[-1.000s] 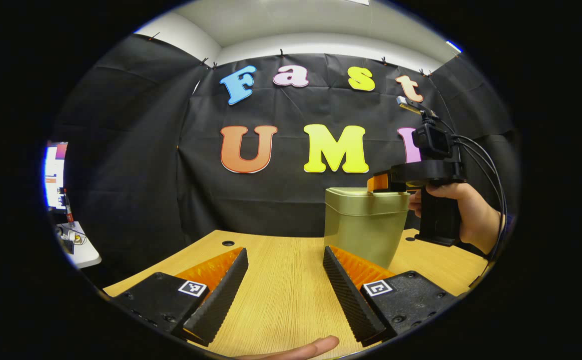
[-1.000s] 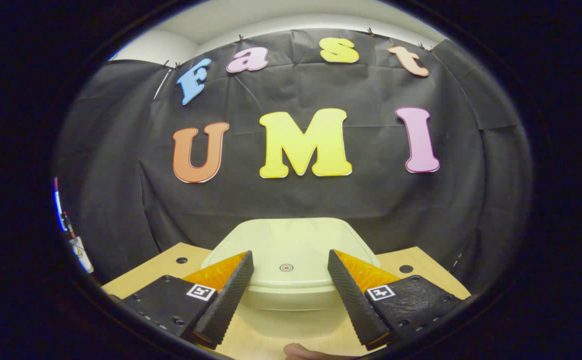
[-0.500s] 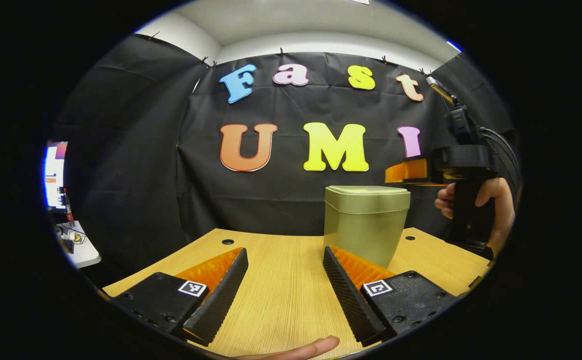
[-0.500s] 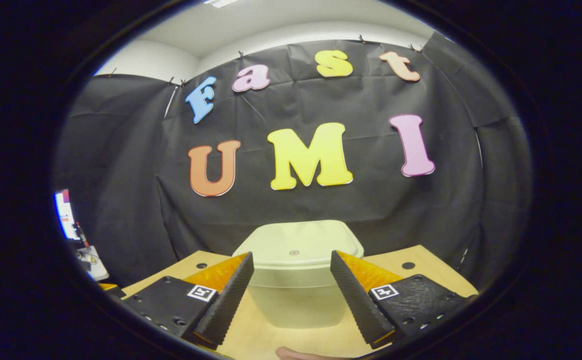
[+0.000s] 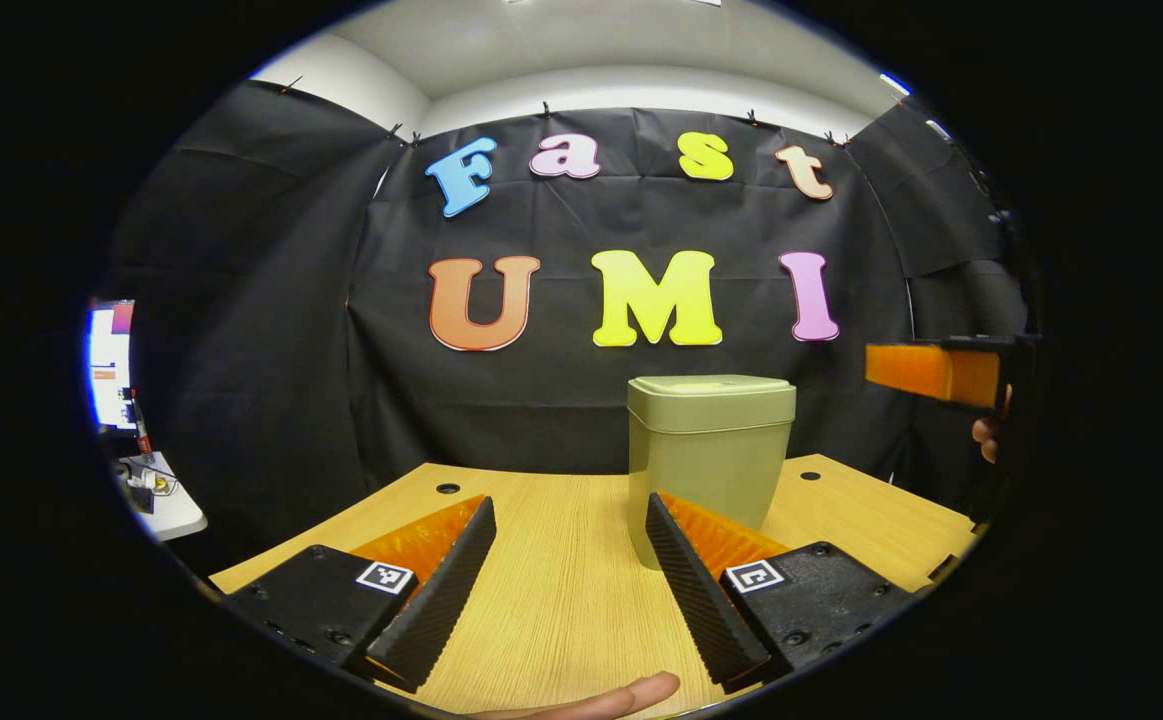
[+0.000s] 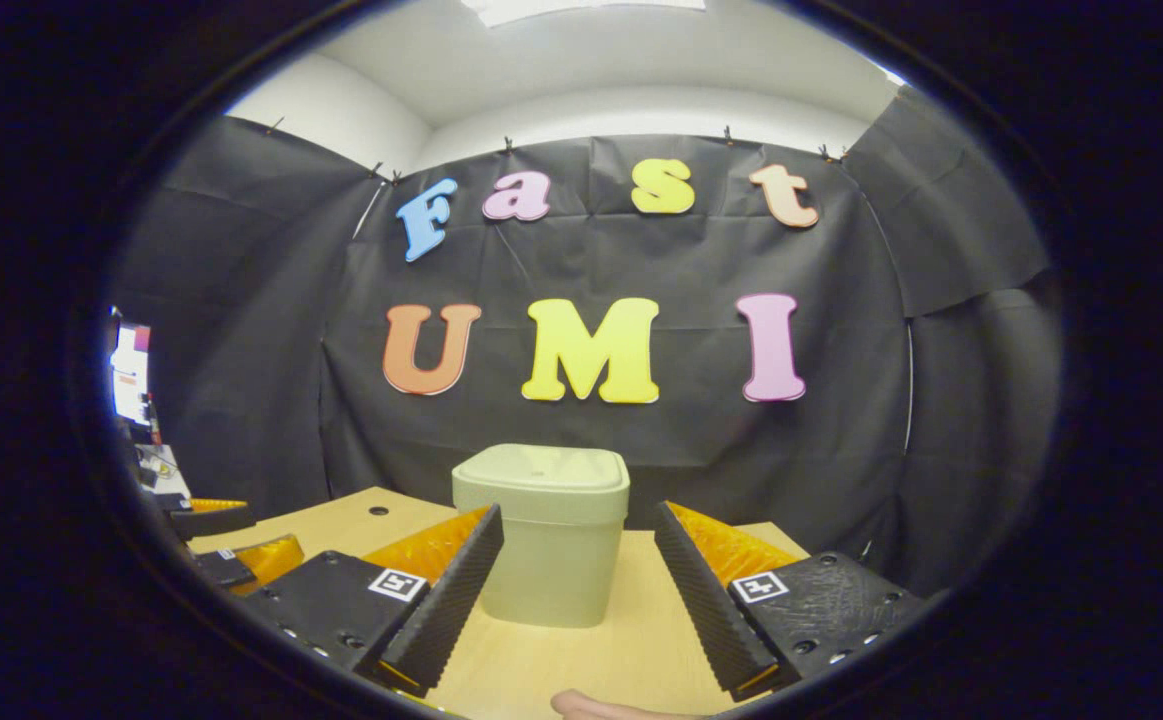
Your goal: Press the lid of the desktop garbage bin to open it, pick up the crumpled paper on the desktop and throw it into the bin, then pick up the pop can on the desktop and drop it into the bin, and finally close the garbage bin lid.
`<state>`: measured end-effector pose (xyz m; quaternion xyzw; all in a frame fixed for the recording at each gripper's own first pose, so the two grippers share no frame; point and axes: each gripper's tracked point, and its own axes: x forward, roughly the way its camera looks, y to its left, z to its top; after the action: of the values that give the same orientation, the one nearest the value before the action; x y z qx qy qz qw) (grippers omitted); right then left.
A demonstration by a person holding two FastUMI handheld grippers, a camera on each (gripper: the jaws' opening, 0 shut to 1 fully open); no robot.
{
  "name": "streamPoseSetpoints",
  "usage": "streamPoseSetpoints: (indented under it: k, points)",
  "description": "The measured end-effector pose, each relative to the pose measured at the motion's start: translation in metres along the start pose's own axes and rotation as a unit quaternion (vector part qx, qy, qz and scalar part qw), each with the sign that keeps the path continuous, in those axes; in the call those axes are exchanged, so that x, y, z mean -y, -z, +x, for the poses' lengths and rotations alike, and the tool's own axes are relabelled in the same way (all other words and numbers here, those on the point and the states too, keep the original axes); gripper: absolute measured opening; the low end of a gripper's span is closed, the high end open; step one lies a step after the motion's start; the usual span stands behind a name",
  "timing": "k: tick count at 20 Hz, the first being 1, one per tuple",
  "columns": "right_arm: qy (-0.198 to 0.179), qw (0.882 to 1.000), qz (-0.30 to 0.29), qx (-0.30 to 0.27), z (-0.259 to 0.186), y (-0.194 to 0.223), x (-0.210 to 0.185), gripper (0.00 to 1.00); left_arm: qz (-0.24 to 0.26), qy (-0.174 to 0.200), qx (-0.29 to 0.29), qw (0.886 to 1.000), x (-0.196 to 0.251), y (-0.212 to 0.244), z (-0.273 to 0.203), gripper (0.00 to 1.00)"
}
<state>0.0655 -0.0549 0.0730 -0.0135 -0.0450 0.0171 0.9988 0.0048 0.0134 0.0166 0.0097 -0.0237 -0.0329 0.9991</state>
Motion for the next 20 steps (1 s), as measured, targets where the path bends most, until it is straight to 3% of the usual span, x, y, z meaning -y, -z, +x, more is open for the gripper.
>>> streamPoseSetpoints:
  k: [8,13,20]
  points:
    - [0.042,0.998,-0.037,-0.006,-0.05,0.052,0.049,0.95,0.015,0.009,0.01,1.0,0.034,-0.009,-0.014,0.97]
    - [0.006,0.999,-0.032,-0.013,-0.058,0.062,0.031,0.95,0.01,0.012,-0.002,1.0,0.04,-0.001,-0.019,0.98]
    - [0.013,0.999,-0.035,-0.015,-0.067,0.065,0.035,0.98,0.009,-0.008,0.0,1.0,0.032,-0.001,-0.024,0.98]
